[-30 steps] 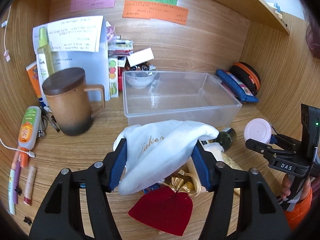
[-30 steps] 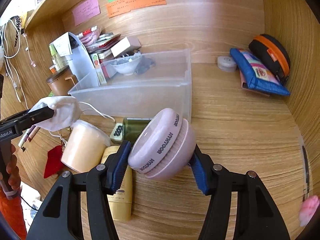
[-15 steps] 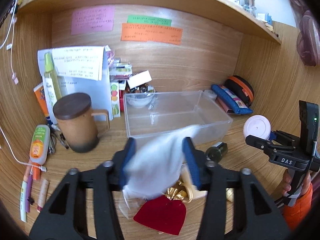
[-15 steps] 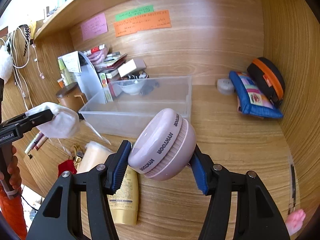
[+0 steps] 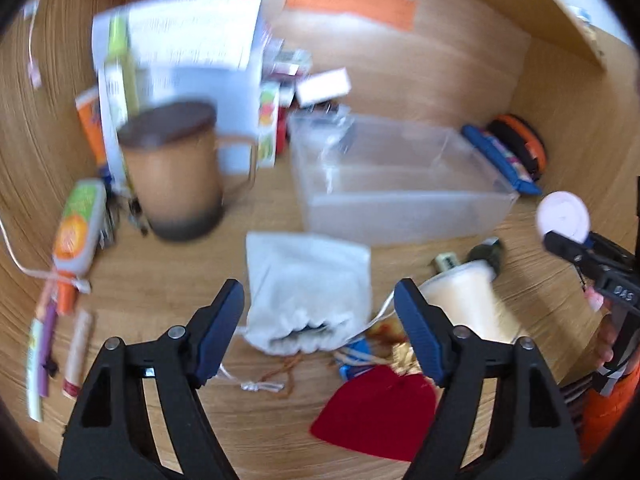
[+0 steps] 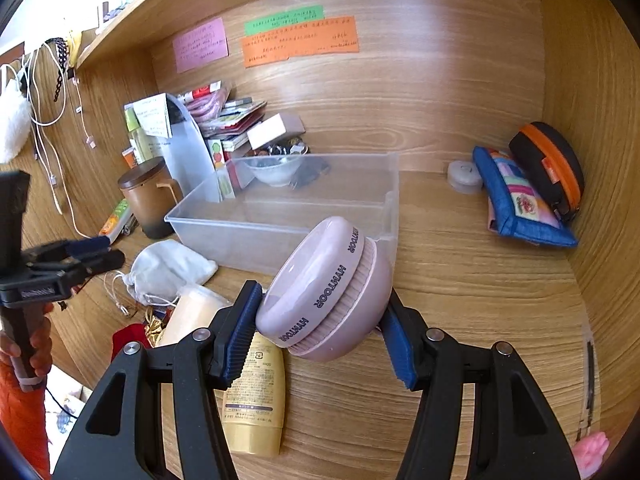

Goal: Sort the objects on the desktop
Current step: 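Lift the pink compact with the right gripper while the left lifts the white pouch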

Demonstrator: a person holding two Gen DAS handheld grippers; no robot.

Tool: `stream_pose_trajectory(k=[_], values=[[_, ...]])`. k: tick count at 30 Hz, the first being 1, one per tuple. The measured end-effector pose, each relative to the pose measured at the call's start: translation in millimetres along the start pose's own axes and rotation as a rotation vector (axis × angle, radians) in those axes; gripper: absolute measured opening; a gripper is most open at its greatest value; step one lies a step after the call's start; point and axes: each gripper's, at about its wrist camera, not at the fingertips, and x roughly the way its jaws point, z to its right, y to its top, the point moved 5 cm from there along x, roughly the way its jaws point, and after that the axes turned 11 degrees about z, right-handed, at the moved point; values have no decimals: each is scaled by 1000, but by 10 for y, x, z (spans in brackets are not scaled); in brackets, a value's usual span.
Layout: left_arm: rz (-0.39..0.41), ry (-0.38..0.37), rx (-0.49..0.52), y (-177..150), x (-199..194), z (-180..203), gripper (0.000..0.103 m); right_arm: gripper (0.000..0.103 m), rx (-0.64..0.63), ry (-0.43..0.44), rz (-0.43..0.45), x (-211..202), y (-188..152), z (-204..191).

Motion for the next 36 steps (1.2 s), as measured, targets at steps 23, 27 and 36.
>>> stream_pose_trajectory(k=[23, 27, 36], values=[[-90, 43, 13, -124, 695, -17, 61, 54, -39, 31, -26, 256, 113, -158], [-52, 42, -7, -57, 527, -44, 56, 54, -76, 44, -27, 297, 150, -283], [59, -14, 32, 284, 54, 119, 56, 54, -106, 67, -19, 352, 212, -491]])
